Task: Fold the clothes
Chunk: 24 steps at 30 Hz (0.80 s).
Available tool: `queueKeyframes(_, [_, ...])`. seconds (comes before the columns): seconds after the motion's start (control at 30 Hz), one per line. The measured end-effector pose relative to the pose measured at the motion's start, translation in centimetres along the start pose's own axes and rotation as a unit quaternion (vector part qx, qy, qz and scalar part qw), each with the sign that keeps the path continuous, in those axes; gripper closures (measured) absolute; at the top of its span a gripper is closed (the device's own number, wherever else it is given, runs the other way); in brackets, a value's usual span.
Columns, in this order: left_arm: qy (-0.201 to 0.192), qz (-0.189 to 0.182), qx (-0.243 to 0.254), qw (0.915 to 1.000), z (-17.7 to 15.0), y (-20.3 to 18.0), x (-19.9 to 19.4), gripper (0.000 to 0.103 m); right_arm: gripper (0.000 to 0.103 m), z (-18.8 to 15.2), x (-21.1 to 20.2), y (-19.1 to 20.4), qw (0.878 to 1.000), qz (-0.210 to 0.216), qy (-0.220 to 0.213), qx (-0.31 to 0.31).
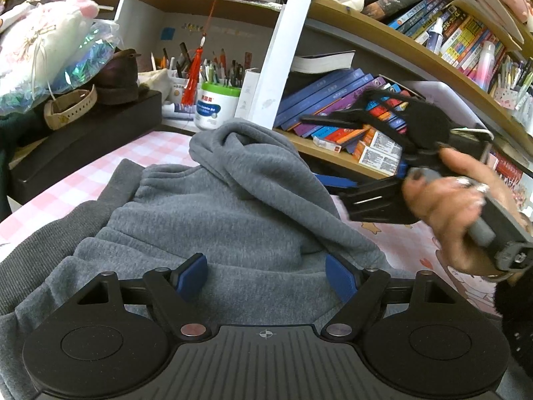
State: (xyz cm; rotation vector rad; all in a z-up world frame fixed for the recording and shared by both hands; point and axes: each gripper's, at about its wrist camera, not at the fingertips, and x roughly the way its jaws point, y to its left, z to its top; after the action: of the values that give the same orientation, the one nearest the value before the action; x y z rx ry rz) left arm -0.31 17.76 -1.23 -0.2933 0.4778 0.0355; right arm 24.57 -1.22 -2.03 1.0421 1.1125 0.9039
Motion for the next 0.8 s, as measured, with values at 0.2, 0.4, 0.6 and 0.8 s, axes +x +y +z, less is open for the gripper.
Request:
queueKeyframes(0.2, [0.007, -0.002, -0.012, 0.9999, 0.0, 0.4, 0.2, 0.022, 0.095, 0.7, -0.8, -0.5, 0.995, -0.030, -0.097, 0.021])
queueKeyframes(0.4, [0.012, -0.001, -0.013, 0.9998, -0.1, 0.5, 0.2, 0.022, 0.097, -0.1, -6.2, 5.0, 0.952, -0.097, -0.235, -0.173])
queueKeyframes(0.6, [0.012, 0.000, -0.009, 0.9999, -0.2, 0.4, 0.2, 0.022, 0.097, -3.4, -12.7, 8.9, 0.829, -0.233, -0.343, -0.375])
queueKeyframes(0.8, [0.014, -0.001, -0.003, 0.9999, -0.2, 0.2, 0.3, 0.020, 0.096, -1.4, -16.3, 1.3, 0.854, -0.342, -0.264, -0.290])
